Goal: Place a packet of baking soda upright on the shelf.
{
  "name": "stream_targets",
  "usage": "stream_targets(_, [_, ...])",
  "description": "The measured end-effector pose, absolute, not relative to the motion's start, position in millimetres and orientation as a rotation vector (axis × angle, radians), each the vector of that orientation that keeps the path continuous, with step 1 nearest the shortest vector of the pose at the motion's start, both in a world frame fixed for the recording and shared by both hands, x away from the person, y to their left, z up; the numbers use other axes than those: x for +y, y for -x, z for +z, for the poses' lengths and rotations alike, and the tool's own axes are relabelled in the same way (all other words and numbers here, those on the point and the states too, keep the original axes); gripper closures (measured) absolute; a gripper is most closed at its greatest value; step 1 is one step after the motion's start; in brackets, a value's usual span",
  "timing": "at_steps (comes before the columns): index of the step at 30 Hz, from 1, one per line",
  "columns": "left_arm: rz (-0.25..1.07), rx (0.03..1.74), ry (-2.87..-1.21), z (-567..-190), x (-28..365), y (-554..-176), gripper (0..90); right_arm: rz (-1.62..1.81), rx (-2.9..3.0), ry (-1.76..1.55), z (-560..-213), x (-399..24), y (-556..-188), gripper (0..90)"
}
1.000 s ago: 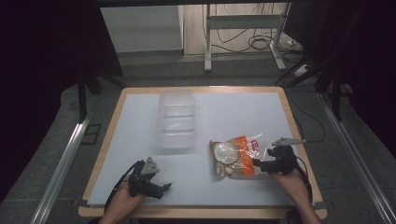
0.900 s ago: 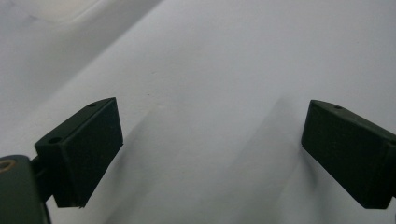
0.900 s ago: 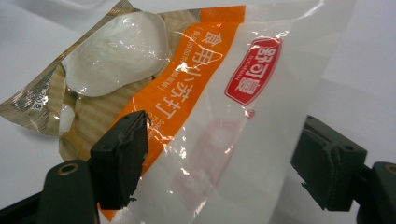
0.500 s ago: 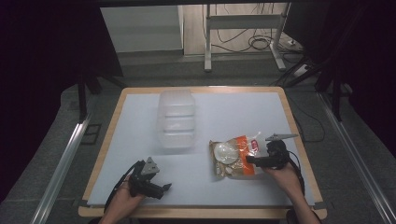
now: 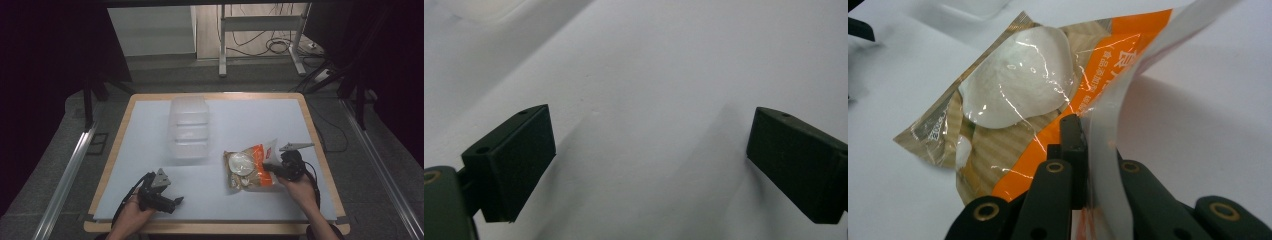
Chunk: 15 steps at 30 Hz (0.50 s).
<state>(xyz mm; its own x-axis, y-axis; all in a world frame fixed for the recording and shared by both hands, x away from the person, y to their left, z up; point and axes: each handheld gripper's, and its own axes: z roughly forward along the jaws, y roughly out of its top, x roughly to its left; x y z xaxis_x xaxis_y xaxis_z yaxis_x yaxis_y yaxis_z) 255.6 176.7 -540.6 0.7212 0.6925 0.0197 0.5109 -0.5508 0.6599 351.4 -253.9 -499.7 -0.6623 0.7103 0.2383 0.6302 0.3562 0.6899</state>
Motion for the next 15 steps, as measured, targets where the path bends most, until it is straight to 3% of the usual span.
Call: stream_targets(15, [0.378,0.900,-2.286,-539.9,176.2,-254.2,5.5,1.419,2.482,-1.146,-468.7,-239.4,-351.2,89.2])
